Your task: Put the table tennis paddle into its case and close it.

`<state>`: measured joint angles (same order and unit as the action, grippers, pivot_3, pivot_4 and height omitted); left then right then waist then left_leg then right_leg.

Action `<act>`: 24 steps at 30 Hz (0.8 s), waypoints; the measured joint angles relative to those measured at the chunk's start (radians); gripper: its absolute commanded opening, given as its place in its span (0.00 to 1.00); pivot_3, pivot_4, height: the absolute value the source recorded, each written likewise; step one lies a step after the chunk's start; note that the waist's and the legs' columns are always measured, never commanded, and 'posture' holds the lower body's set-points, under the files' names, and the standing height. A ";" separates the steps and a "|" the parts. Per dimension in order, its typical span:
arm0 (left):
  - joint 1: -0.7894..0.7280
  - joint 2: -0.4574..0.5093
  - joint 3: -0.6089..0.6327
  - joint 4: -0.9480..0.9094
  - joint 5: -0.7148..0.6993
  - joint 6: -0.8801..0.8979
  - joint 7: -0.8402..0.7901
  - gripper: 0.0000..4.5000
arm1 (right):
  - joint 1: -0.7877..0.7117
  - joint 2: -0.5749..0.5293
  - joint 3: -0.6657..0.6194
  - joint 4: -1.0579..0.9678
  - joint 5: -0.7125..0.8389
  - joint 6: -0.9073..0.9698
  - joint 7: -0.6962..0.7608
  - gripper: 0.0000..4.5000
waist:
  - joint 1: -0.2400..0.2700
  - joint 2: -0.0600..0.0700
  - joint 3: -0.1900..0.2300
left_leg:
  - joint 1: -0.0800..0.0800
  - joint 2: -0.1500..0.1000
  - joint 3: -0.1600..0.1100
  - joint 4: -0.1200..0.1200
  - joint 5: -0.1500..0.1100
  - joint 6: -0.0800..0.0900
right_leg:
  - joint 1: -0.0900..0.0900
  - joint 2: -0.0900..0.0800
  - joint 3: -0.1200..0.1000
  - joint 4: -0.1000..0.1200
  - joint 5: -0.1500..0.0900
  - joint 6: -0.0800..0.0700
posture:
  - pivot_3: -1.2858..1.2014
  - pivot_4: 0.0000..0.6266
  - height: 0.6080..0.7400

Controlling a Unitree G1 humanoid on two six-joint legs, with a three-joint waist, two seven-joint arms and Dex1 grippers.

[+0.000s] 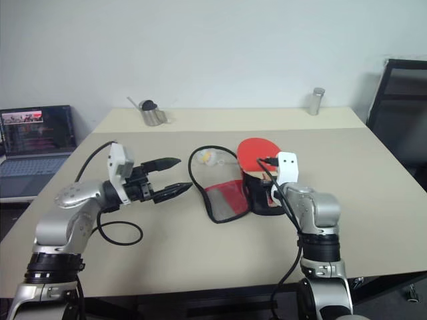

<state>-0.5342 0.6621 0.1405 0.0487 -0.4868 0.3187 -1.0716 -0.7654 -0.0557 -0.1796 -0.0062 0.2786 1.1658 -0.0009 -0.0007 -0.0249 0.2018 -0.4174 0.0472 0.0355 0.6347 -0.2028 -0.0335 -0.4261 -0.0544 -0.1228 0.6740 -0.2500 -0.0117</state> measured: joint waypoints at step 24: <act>0.000 0.000 0.000 -0.003 0.001 -0.001 0.003 1.00 | -0.012 0.012 0.043 0.244 -0.076 -0.218 -0.028 0.84 | -0.001 0.000 0.000 | 0.000 0.000 0.000 0.000 0.000 0.000 | 0.000 0.000 0.000 0.000 0.000 0.000 | 0.52 0.24 1.00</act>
<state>-0.5342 0.6619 0.1403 0.0457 -0.4859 0.3179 -1.0684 -0.7771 -0.0433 -0.1363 0.2383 0.2022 0.9477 -0.0293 -0.0018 -0.0249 0.2018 -0.4170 0.0473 0.0356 0.6345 -0.2028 -0.0336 -0.4261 -0.0544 -0.1226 0.6742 -0.2500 -0.0117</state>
